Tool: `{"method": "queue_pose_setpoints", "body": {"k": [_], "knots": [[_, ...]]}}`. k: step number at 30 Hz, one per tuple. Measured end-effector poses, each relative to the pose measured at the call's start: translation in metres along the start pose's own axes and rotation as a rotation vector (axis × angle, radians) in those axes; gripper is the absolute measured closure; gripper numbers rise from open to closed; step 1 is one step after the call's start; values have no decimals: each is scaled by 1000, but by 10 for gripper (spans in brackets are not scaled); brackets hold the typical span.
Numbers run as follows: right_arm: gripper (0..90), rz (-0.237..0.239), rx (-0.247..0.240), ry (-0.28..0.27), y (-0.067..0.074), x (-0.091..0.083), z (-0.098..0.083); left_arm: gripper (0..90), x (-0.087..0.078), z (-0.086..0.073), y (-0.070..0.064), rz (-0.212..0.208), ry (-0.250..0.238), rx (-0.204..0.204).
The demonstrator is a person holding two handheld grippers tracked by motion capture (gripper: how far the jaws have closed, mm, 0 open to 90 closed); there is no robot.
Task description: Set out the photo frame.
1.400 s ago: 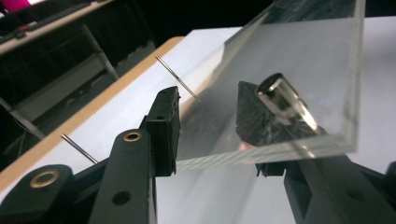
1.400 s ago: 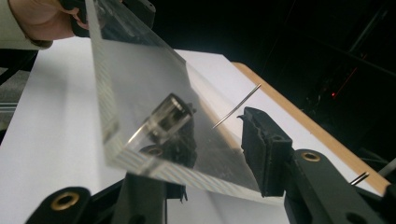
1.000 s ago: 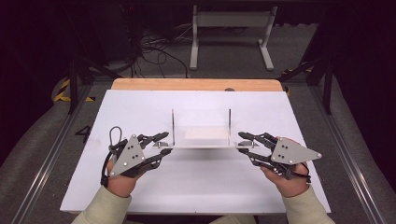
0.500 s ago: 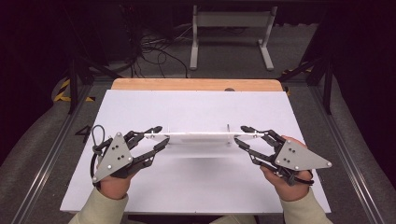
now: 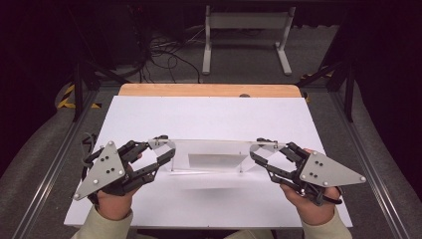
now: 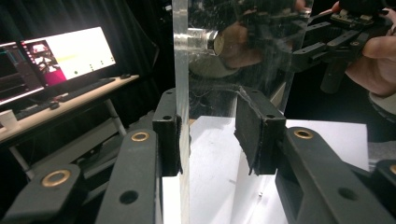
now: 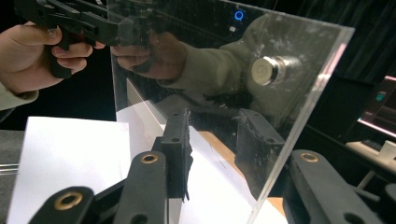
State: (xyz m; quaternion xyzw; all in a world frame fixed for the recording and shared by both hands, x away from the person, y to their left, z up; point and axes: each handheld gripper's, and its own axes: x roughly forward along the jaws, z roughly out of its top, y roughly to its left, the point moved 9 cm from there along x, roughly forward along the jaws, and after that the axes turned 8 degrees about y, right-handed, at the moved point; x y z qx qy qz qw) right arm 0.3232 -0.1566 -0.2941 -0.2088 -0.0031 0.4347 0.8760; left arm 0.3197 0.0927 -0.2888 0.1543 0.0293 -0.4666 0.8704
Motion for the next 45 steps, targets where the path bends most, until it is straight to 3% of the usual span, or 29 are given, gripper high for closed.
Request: {"method": "queue_pose_setpoints", "body": {"k": [9, 13, 15, 20, 26, 32, 38, 45], "knots": [[628, 14, 35, 18, 3, -9, 11, 642, 0, 2, -3, -46, -8, -42], [624, 26, 65, 29, -1, -5, 5, 641, 4, -3, 2, -54, -5, -68], [619, 32, 75, 9, -3, -2, 5, 638, 5, -4, 5, -61, 0, -78], [615, 45, 95, -23, -5, 6, 5, 617, 6, -9, 13, -45, -7, -101], [605, 46, 114, -33, -7, 13, 4, 551, 8, -11, 16, 11, -9, -72], [591, 36, 126, -29, -10, 18, -1, 445, 8, -17, 23, 14, -8, -119], [570, 22, 145, 0, -19, 25, -11, 308, 11, -39, 33, -25, 49, -195], [558, 25, 171, 21, -26, 36, -22, 272, 8, -60, 41, 5, 115, -216]]}}
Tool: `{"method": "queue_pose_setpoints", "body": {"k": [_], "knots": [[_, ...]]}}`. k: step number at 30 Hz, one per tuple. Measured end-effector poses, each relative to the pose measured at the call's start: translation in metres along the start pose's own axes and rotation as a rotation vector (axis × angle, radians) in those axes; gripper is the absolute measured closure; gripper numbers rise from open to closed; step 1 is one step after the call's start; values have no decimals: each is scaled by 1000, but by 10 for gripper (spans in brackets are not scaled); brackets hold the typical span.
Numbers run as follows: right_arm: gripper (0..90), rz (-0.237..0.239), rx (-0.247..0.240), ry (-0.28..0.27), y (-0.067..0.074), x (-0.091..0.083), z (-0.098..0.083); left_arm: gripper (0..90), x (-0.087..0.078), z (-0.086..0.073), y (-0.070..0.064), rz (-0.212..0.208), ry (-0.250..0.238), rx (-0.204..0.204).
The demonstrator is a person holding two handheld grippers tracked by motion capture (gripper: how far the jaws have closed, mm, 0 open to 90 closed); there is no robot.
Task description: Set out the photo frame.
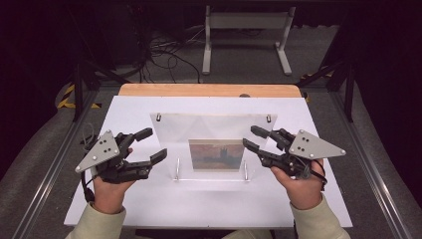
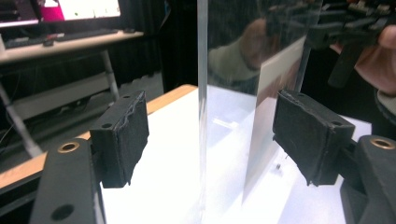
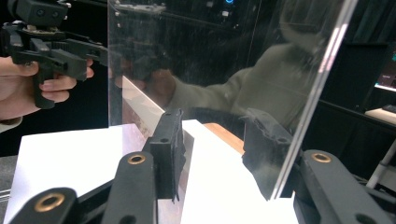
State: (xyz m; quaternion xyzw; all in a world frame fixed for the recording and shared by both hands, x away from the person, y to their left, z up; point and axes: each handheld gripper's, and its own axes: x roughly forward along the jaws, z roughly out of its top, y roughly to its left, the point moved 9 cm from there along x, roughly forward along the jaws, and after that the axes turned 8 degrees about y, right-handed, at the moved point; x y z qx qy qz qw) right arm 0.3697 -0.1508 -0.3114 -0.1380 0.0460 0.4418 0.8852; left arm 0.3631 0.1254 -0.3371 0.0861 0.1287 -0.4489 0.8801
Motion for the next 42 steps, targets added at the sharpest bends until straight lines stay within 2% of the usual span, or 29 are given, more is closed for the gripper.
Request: {"method": "queue_pose_setpoints", "body": {"k": [7, 14, 17, 23, 27, 31, 35, 37, 42], "knots": [[495, -6, 10, 43, -12, 14, -12, 255, -3, -21, 7, 24, 63, -27], [489, -10, 38, 67, -21, 23, -22, 241, -6, -45, 19, 44, 123, -76], [461, -27, 48, 79, -28, 27, -26, 237, -7, -51, 23, 47, 135, -94], [454, -32, 73, 89, -34, 30, -33, 232, -8, -58, 29, 52, 147, -113], [387, -35, 69, 85, -33, 30, -33, 222, -8, -61, 30, 53, 158, -115], [305, -42, 58, 87, -30, 25, -30, 211, -10, -64, 31, 52, 163, -112], [221, -38, 64, 119, -30, 11, -32, 194, -14, -69, 34, 57, 163, -113], [217, -39, 67, 126, -31, 7, -33, 191, -15, -70, 35, 59, 161, -113], [191, -73, 80, 150, -38, -19, -41, 173, -19, -77, 39, 72, 164, -112]]}}
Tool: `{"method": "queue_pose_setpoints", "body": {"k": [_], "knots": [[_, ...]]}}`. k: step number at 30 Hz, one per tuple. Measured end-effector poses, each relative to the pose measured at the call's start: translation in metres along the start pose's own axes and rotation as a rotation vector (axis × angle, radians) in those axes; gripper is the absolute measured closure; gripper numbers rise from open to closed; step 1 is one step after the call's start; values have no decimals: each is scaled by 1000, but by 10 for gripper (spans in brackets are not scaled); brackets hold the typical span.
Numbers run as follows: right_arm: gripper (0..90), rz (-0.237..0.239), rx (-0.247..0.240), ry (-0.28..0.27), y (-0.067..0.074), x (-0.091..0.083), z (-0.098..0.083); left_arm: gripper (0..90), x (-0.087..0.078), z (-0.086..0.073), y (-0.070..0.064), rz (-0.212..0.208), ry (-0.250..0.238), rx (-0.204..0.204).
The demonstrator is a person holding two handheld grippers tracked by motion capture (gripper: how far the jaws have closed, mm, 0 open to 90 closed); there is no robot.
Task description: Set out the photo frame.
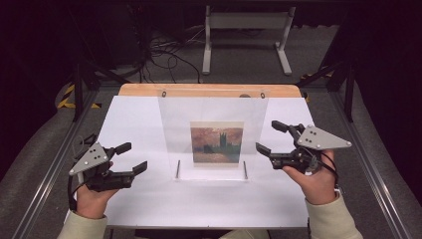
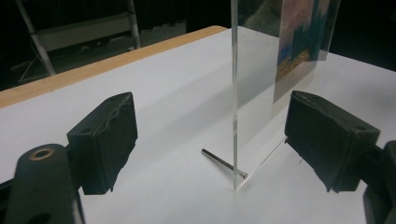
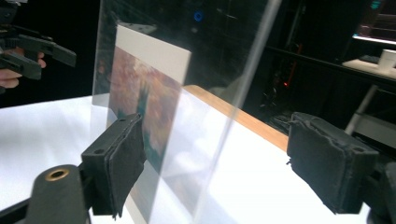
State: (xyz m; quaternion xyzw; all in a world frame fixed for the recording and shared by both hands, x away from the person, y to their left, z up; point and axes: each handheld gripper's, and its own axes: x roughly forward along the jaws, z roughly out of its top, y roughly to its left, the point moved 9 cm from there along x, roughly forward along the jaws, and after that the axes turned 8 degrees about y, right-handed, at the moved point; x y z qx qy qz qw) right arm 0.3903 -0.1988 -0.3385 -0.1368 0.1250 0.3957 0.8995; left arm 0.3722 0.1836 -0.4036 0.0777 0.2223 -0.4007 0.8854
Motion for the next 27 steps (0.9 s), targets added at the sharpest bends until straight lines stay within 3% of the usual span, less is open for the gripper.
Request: {"method": "queue_pose_setpoints", "body": {"k": [6, 11, 22, 27], "knots": [[182, -33, 5, 38, -11, -22, -15, 151, -1, -9, 3, 22, 23, 29], [170, -46, 26, 72, -16, -31, -31, 145, -3, -18, 6, 25, 28, 20], [156, -74, 100, 171, -29, -38, -82, 131, -4, -43, 16, 25, 53, 13], [149, -83, 132, 183, -35, -40, -100, 135, -3, -52, 22, 25, 44, 7]]}}
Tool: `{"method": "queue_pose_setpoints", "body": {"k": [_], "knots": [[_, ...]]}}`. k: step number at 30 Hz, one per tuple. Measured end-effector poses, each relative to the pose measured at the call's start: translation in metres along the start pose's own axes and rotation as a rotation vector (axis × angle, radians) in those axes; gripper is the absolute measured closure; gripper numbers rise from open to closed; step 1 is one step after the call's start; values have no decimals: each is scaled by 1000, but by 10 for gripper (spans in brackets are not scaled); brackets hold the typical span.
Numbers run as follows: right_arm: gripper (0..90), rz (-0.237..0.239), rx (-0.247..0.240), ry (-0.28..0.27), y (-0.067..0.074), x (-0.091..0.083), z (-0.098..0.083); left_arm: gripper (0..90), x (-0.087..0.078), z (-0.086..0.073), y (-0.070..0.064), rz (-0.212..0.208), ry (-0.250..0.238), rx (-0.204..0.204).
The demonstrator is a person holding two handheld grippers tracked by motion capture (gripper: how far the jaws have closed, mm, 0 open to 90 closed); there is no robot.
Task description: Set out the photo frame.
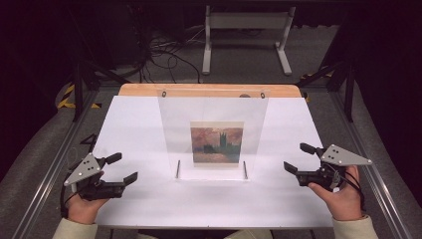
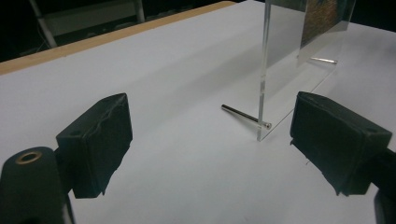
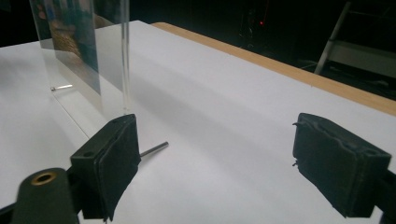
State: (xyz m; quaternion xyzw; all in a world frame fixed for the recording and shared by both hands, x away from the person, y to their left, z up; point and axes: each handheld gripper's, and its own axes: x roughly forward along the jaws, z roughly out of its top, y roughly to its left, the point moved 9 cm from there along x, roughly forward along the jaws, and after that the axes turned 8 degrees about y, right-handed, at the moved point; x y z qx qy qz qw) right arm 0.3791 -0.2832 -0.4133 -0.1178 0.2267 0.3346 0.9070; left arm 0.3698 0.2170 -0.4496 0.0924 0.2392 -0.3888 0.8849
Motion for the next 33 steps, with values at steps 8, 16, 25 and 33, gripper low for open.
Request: {"method": "queue_pose_setpoints", "body": {"k": [8, 16, 25, 33], "knots": [[145, -3, 20, 61, -12, 11, -32, 133, 8, -12, 6, 20, 20, 7], [145, 20, 72, 80, -20, 25, -60, 132, 18, -24, 10, 29, 31, 2], [132, 26, 92, 125, -18, 32, -77, 132, 25, -29, 8, 15, 50, -14], [145, 2, 77, 125, -19, 31, -75, 132, 26, -28, 8, 16, 49, -20]]}}
